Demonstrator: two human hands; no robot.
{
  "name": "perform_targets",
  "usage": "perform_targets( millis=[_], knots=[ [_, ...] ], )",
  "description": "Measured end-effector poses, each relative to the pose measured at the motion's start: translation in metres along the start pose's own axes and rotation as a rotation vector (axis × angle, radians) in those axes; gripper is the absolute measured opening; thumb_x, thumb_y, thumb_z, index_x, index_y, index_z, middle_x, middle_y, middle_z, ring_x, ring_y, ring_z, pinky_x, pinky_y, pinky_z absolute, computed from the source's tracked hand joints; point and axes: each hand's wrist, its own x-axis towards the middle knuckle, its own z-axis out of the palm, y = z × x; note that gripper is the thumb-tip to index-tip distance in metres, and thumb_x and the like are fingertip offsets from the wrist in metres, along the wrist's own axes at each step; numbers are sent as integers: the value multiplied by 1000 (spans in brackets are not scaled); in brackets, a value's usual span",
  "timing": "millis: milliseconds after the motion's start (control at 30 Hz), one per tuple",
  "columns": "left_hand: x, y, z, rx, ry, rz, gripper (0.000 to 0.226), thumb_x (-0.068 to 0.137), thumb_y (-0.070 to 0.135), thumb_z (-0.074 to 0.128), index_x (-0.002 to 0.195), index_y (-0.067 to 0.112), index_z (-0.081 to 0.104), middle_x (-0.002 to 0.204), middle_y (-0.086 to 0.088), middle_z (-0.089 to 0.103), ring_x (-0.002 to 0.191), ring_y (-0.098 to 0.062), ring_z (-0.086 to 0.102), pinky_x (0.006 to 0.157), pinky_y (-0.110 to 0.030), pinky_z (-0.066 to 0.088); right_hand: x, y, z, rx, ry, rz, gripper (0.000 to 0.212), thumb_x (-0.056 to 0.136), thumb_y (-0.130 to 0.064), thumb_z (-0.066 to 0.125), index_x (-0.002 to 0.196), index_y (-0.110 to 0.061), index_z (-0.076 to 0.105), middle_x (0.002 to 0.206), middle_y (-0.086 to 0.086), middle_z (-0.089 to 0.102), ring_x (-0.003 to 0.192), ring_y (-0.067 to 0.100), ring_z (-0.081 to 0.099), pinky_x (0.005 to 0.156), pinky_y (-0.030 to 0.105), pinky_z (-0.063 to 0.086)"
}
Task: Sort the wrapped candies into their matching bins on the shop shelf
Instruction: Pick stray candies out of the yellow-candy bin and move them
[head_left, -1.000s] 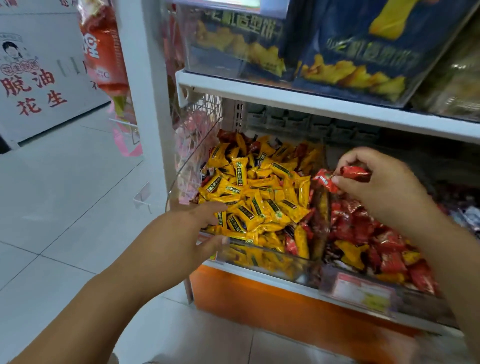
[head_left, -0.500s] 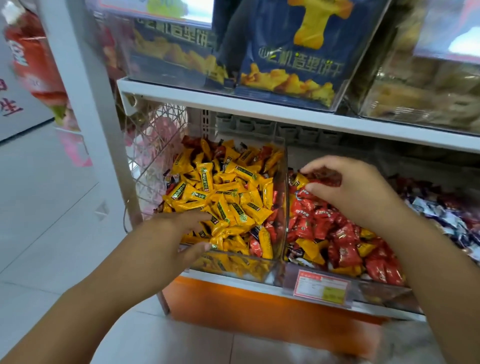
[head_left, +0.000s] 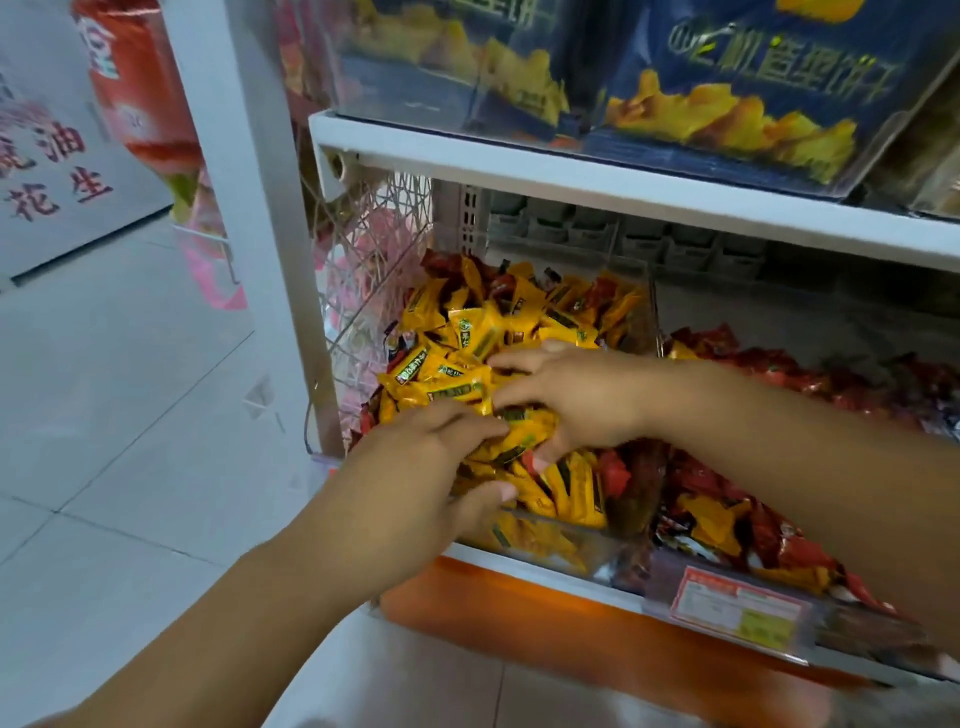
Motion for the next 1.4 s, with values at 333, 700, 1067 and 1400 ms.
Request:
perform_targets(
  millis=[333, 700, 1067, 1400],
  knots=[
    [39, 3, 8, 108, -83, 4, 48, 84, 58, 61, 131, 51, 50, 148, 14, 32, 136, -15, 25, 111, -43, 26, -52, 27, -47, 430, 191, 70, 23, 85, -28, 69, 107, -36, 66, 111, -29, 57, 96, -11, 53, 88, 16, 40],
    [48, -20, -3, 257, 1, -171, 34, 85, 37, 68, 118, 32, 62, 142, 8, 42, 134, -18, 30, 102, -35, 30, -25, 26, -21, -20, -193, 75, 58, 92, -28, 63, 142, -41, 40, 147, -3, 33, 136, 20, 29, 111, 36, 30],
    [57, 8, 18, 223, -172, 58, 47, 97, 35, 51, 141, 47, 40, 122, 18, 53, 107, -12, 34, 99, -33, 35, -12, 18, -14, -16, -235, 156, 56, 86, -38, 69, 137, -37, 46, 132, -6, 51, 120, 20, 48, 86, 30, 42],
    [64, 3, 15, 316, -109, -61, 35, 88, 58, 54, 121, 44, 55, 121, 7, 50, 118, -19, 36, 95, -34, 37, -16, 21, -18, 39, -258, 213, 52, 83, -33, 74, 130, -25, 53, 132, -3, 52, 116, 18, 50, 80, 25, 38]
  ],
)
